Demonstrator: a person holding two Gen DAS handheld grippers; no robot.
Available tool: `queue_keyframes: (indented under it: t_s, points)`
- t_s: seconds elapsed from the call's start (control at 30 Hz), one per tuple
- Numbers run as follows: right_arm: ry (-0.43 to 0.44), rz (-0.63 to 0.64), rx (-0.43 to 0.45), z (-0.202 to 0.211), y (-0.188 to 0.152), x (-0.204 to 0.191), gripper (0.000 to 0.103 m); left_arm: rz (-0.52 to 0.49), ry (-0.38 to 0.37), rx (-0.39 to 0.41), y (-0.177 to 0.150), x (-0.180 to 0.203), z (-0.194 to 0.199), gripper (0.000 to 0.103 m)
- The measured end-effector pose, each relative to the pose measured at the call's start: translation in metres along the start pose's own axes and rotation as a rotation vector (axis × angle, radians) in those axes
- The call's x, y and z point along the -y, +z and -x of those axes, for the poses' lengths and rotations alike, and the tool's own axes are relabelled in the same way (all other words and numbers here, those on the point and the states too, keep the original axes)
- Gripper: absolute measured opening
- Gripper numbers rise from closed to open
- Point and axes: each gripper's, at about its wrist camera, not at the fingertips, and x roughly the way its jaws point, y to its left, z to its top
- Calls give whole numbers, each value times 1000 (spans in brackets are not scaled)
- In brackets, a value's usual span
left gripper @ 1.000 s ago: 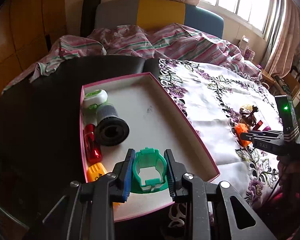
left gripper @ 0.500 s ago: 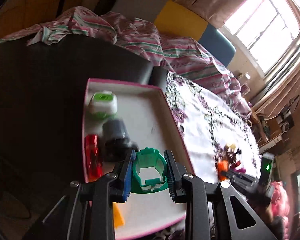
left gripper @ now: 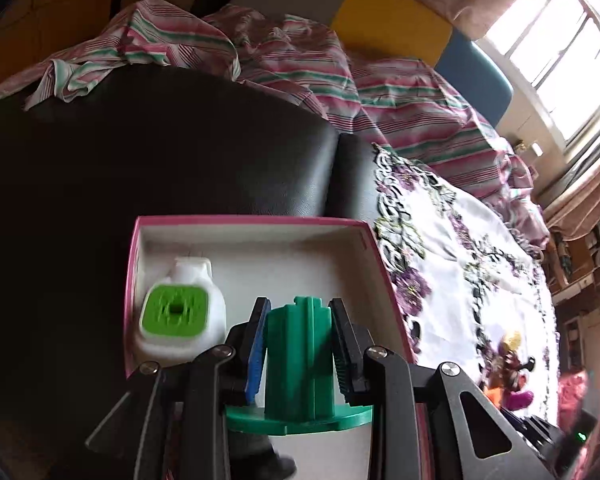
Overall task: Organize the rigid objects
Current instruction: 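Lower the green toy into the tray and open the left tool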
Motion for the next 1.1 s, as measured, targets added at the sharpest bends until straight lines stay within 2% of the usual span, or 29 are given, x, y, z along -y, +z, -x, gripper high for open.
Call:
queue_keyframes:
  t_s: [0.1, 0.2, 0.37, 0.67, 0.87, 0.93, 1.1]
  points:
    - [-3, 3, 1, 0, 0, 0, 20, 40, 30, -9, 6, -5, -8, 32]
    - [-3, 3, 0, -1, 0, -1, 20, 5, 62, 21, 6, -3, -2, 36]
    - [-5, 5, -2, -2, 0, -2, 21, -16, 102, 71, -4, -4, 19, 36]
    - [-29, 25, 4, -2, -1, -5, 21, -138, 221, 155, -68, 11, 67, 43]
    - [-43, 37, 11, -2, -1, -8, 21, -182, 257, 181, -105, 20, 88, 44]
    - [-43, 37, 12, -2, -1, -8, 21, -195, 266, 184, -114, 23, 92, 47]
    - [-46, 33, 16, -1, -1, -8, 20, -213, 272, 194, -129, 25, 102, 48]
